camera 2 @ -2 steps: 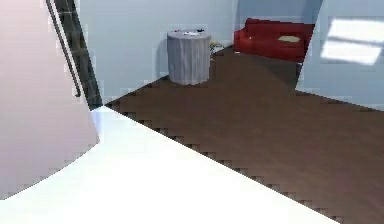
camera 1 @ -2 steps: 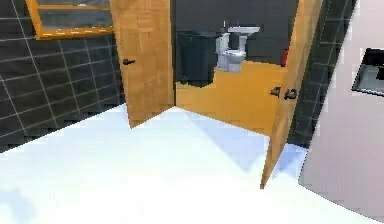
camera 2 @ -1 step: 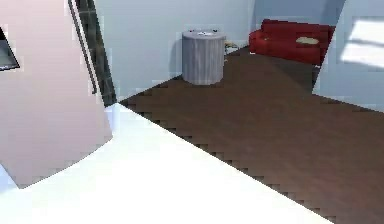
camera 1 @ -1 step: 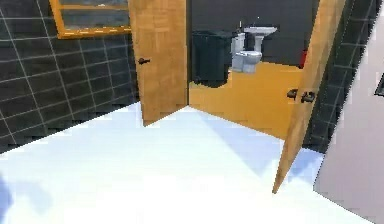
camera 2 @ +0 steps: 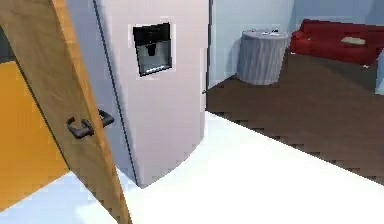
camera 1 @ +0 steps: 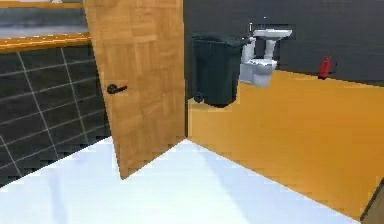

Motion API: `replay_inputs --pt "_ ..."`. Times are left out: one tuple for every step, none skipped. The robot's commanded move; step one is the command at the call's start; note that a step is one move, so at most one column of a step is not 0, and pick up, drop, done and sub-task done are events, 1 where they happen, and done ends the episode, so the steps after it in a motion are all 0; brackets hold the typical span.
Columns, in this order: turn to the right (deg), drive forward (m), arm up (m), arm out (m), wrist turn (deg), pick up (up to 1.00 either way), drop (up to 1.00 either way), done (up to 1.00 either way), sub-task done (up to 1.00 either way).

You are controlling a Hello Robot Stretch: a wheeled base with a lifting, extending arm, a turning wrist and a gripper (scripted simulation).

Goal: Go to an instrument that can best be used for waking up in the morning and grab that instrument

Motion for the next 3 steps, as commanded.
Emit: replay_inputs --pt "0.0 0.75 0.0 0.0 0.0 0.0 0.0 0.0 0.0" --pt "39.0 0.0 0.0 0.0 0.0 0.0 0.0 0.0 0.0" --pt "0.0 0.45 0.0 0.0 0.0 0.0 0.0 0.0 0.0"
